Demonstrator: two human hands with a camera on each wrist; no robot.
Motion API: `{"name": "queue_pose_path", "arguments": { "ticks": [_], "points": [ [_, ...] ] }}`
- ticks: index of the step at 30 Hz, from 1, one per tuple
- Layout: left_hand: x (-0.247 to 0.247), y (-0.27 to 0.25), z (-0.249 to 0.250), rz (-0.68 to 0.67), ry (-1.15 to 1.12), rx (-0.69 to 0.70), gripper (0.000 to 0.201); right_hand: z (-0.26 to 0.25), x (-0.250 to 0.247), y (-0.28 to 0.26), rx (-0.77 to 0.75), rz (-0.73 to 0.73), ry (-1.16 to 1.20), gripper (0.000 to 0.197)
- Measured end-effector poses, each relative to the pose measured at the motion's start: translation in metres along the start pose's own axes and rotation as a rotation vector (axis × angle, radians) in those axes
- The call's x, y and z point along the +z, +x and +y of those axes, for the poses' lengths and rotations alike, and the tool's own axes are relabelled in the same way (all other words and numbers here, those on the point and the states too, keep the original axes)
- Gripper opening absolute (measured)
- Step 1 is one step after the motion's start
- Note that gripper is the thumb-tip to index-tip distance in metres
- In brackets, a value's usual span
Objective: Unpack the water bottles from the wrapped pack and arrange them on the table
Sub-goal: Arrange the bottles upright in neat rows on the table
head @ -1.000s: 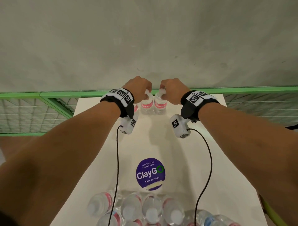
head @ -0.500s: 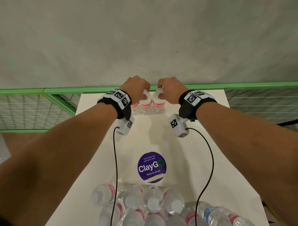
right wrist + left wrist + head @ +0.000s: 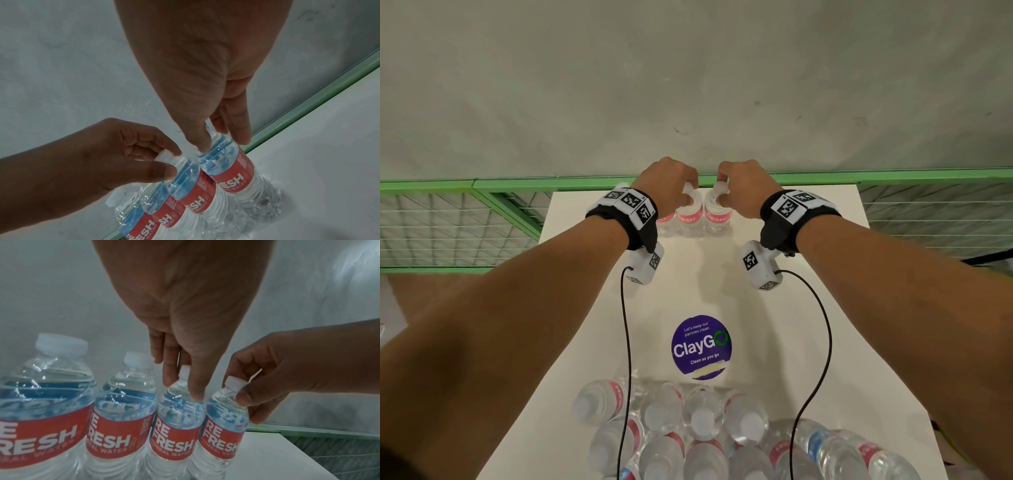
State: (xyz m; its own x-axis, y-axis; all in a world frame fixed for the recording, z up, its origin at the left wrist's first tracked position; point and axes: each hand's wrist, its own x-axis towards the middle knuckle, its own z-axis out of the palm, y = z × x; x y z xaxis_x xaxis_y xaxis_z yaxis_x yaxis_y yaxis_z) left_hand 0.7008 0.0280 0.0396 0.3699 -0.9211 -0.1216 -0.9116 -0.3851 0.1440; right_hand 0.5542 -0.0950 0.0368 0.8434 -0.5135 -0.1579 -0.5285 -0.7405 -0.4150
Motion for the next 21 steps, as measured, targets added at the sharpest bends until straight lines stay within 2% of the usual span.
{"name": "queue_pose_path", "arguments": {
  "ticks": [5,9,13,17,21],
  "points": [
    [-0.001,-0.005,0.001,-0.004,-0.017,0.000,0.034,0.003,-0.001,0.000,-0.004,-0.017,0.005,0.033],
    [-0.011,-0.019,0.004,0.035,-0.090,-0.014,0.053,0.003,-0.005,-0.004,0.029,-0.044,0.008,0.056],
    [-0.040,-0.047,0.008,0.138,-0.187,0.003,0.051,-0.007,-0.018,-0.021,0.066,0.059,0.029,0.070],
    [-0.074,-0.086,0.022,0.157,-0.272,0.003,0.041,-0.024,-0.032,-0.054,0.082,0.172,0.012,0.068],
    [-0.083,-0.138,0.041,0.118,-0.292,0.023,0.036,-0.047,-0.036,-0.108,0.050,0.174,-0.034,0.049]
  ]
}}
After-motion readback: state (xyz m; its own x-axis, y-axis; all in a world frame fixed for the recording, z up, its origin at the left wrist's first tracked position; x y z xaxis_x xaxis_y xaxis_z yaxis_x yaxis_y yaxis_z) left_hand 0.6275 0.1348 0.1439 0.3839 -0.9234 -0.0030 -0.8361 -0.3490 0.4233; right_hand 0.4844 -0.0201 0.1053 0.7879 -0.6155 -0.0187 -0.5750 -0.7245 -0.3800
